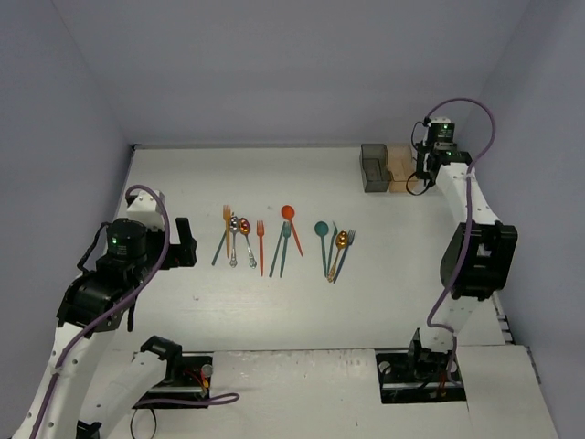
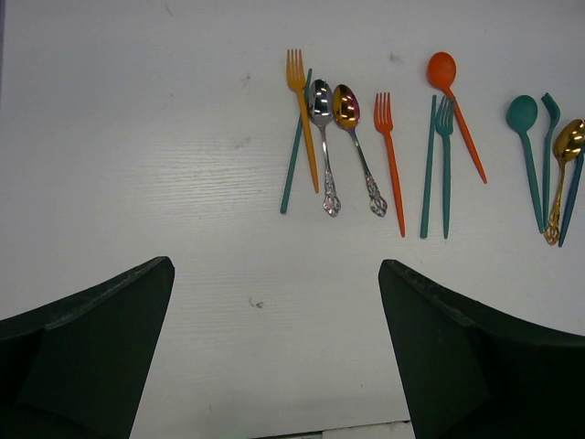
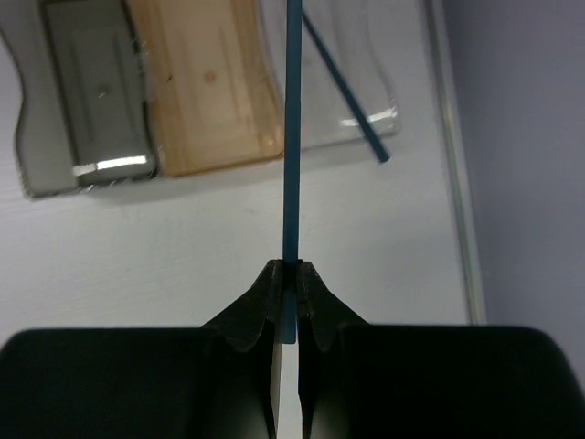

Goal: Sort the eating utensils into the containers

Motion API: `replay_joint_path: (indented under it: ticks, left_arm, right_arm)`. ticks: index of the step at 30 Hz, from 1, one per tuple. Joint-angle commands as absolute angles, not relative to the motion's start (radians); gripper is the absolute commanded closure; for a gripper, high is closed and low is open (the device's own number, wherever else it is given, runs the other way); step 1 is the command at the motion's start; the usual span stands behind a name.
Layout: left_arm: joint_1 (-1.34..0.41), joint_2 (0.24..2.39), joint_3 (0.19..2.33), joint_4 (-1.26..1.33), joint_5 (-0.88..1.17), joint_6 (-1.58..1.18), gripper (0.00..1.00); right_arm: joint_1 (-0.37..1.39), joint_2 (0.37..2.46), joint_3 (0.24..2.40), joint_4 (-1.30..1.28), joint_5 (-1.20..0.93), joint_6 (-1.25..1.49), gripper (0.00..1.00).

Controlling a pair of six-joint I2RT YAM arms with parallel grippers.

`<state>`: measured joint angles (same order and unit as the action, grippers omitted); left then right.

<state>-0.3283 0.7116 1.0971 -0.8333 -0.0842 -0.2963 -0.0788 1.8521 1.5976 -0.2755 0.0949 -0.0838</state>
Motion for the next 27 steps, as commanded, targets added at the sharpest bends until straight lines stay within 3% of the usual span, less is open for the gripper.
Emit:
replay_joint_path:
  ticks: [1,11,27]
  left_arm:
    - [-0.333,0.723,1.141,-0.797,-0.045,-0.282,0.06]
    - [-0.333,0.715,1.11,-0.795,-0.033,-0.266,0.06]
    - [-0.333,0.755,1.082,-0.772,-0.041,-0.249,0.06]
  right_arm:
    - [-0.11,1.947,1.731,-0.277,0.085,-0.189,1.0]
    - [-0.138,2.14,1.918,-0.332,0.086,-0.31,1.0]
    - [-0.138,2.133,1.85,-0.366,0.145,-0.345,0.97]
